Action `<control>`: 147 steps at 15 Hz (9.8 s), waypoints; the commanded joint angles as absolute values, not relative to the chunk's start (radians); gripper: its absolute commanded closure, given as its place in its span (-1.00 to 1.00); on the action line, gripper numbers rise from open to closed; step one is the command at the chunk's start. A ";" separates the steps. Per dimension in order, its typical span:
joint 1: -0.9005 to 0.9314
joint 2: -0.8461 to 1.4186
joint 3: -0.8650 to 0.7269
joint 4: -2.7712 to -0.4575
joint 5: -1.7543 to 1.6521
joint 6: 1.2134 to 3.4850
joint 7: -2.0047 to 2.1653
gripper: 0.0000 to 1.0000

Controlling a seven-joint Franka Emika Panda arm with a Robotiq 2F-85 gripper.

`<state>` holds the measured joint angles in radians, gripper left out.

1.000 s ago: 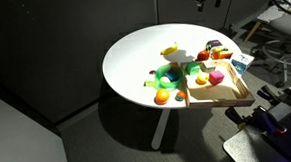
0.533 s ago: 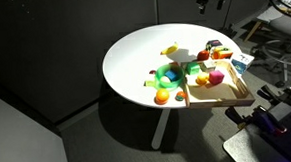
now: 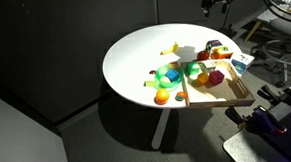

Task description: Put the plushy cube with the number one on it in the crate

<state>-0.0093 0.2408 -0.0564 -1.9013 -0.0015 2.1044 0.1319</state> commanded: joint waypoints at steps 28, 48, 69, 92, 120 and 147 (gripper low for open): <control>-0.091 0.598 -0.115 -1.685 -0.073 2.101 0.045 -1.00; -0.104 0.691 -0.119 -1.619 -0.068 2.119 0.044 -1.00; -0.108 0.858 -0.112 -1.457 -0.063 2.188 0.030 -1.00; -0.098 0.963 -0.153 -1.321 -0.076 2.167 0.081 0.20; -0.095 0.664 -0.091 -1.669 -0.072 2.264 -0.002 0.90; -0.126 0.271 -0.041 -2.228 -0.058 2.325 -0.380 0.90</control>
<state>-0.1141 0.3250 -0.0346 -2.1783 -0.0306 2.3565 -0.3596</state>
